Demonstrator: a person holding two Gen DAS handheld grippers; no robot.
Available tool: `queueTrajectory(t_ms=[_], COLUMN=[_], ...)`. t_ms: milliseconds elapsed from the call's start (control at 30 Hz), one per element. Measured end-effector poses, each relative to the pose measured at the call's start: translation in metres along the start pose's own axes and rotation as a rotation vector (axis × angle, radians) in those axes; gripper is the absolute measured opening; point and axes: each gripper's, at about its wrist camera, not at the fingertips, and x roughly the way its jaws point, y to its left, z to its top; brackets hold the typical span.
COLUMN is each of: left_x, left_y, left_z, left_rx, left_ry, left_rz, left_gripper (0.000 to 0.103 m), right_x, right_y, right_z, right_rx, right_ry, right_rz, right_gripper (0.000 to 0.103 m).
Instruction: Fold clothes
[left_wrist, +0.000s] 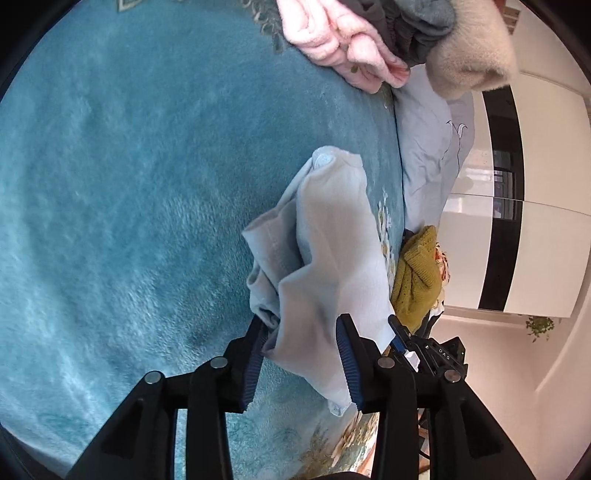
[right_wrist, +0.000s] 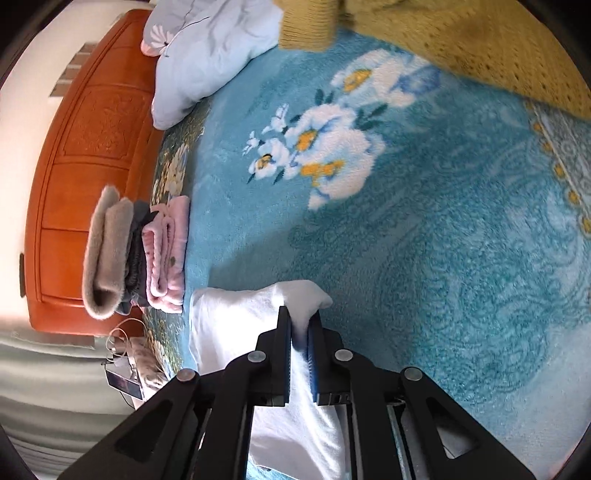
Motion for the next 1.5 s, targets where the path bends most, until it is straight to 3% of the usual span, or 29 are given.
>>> queueTrajectory(t_ms=[167,333,633,900,1000,1200,1367,1433,1500], left_x=[-0.025,-0.003,0.033,0.065,0.073,0.078,0.076,0.075,0.074], left_y=[-0.010,-0.006,-0.010,-0.037,-0.042,-0.041,-0.042,-0.041,-0.039], left_z=[0.020,0.052,0.080,0.076,0.076,0.075,0.071,0.071,0.071], left_rx=[0.065,0.073,0.124,0.246,0.248,0.214,0.207,0.184,0.155], left_ry=[-0.069,-0.060,0.039,0.156,0.181,0.183,0.168,0.157,0.145], left_rz=[0.027,0.090,0.031,0.037,0.027,-0.008,0.005,0.024,0.052], left_gripper=[0.056,0.056,0.062,0.066,0.066,0.066,0.066,0.062,0.052], right_x=[-0.015,-0.020,0.000,0.008,0.009,0.015,0.020,0.021,0.022], right_y=[-0.002,-0.011,-0.034,-0.039,-0.039,-0.038,-0.031,-0.030,-0.030], right_z=[0.003,-0.009,-0.033,-0.031,-0.031,-0.033,-0.038,-0.038,-0.038], right_rx=[-0.019,-0.004,0.043,0.055,0.048,0.064,0.031,0.025,0.029], right_ry=[-0.041,-0.009,0.073,0.079,0.080,0.100,0.142,0.143,0.145], right_rz=[-0.041,0.014,0.000,0.026,0.030,0.069,0.067,0.044,0.019], right_gripper=[0.018,0.039,0.040,0.040,0.040,0.040,0.040,0.031,0.022])
